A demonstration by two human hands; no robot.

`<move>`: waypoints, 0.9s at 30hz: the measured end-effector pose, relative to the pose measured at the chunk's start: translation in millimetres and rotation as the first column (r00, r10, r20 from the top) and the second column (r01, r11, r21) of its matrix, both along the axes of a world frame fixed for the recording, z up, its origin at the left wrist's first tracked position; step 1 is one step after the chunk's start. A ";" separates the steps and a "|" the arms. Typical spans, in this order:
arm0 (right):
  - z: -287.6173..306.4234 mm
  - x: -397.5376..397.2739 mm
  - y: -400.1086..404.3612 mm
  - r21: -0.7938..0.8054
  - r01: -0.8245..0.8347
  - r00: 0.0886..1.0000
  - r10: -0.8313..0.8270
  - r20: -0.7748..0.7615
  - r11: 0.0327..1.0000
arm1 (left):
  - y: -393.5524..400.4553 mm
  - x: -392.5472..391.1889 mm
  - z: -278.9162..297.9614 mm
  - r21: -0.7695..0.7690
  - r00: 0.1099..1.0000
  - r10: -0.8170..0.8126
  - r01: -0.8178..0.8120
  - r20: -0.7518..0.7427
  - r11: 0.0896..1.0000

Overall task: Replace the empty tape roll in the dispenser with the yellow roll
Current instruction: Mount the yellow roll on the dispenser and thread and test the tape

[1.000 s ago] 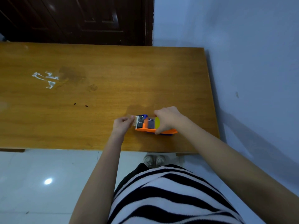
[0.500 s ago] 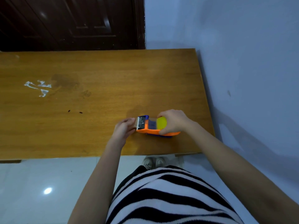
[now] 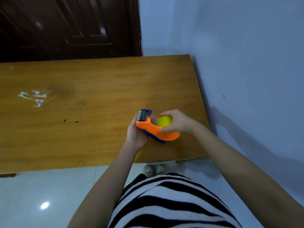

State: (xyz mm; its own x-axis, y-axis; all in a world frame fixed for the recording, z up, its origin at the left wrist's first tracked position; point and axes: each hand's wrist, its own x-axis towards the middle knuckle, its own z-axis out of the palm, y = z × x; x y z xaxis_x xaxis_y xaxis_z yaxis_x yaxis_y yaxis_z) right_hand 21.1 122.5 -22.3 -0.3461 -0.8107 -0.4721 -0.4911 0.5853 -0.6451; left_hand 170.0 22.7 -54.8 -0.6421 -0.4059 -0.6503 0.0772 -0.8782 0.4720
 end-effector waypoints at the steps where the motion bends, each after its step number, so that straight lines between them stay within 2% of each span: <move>1: 0.1 -1.3 0.5 -0.004 0.017 1.000 -0.017 0.017 1.000 | 1.3 -4.6 2.9 -0.020 1.000 0.019 -0.019 0.008 1.000; 7: -3.6 -2.7 2.7 -0.019 0.091 0.989 -0.088 0.115 0.996 | 8.0 -27.1 19.4 -0.045 0.980 0.150 -0.146 0.128 0.988; 11: -6.9 0.3 4.8 -0.080 0.152 0.985 -0.145 0.095 0.985 | 5.5 -35.7 27.8 -0.023 0.971 0.169 -0.168 0.167 0.986; 12: -7.2 2.4 5.7 -0.121 0.170 0.985 -0.168 0.027 0.978 | 3.8 -37.0 28.6 -0.026 0.969 0.180 -0.178 0.171 0.984; 14: -7.6 9.8 6.8 -0.232 0.140 0.944 -0.200 -0.261 0.963 | 2.1 -39.8 30.9 -0.026 0.962 0.200 -0.198 0.187 0.980; 16: -7.9 21.5 6.5 -0.337 0.072 0.809 -0.253 -0.531 0.939 | 2.5 -43.3 36.4 -0.030 0.957 0.211 -0.209 0.199 0.977; 18: -10.8 35.4 3.8 -0.429 0.078 0.715 -0.350 -0.605 0.900 | 2.0 -48.2 42.2 -0.043 0.951 0.227 -0.223 0.210 0.974; 20: -16.0 47.8 1.9 -0.462 0.110 0.723 -0.390 -0.570 0.880 | 1.0 -53.4 44.7 -0.044 0.946 0.234 -0.230 0.222 0.972; 24: -24.0 58.5 1.9 -0.352 0.166 0.887 -0.296 -0.355 0.921 | 0.0 -63.5 48.3 -0.070 0.948 0.205 -0.194 0.244 0.979; 27: -22.9 54.9 3.7 -0.283 0.180 0.941 -0.248 -0.228 0.942 | -0.7 -66.3 50.4 -0.125 0.932 0.166 -0.132 0.321 0.983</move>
State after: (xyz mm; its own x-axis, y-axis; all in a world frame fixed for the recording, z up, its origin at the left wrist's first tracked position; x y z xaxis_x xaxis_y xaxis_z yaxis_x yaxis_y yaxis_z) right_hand 76.0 126.2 -45.2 -0.6063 -0.7843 -0.1315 -0.5410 0.5279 -0.6547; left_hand 103.7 21.9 -4.5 -0.3260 -0.5544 -0.7658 0.0290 -0.8155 0.5780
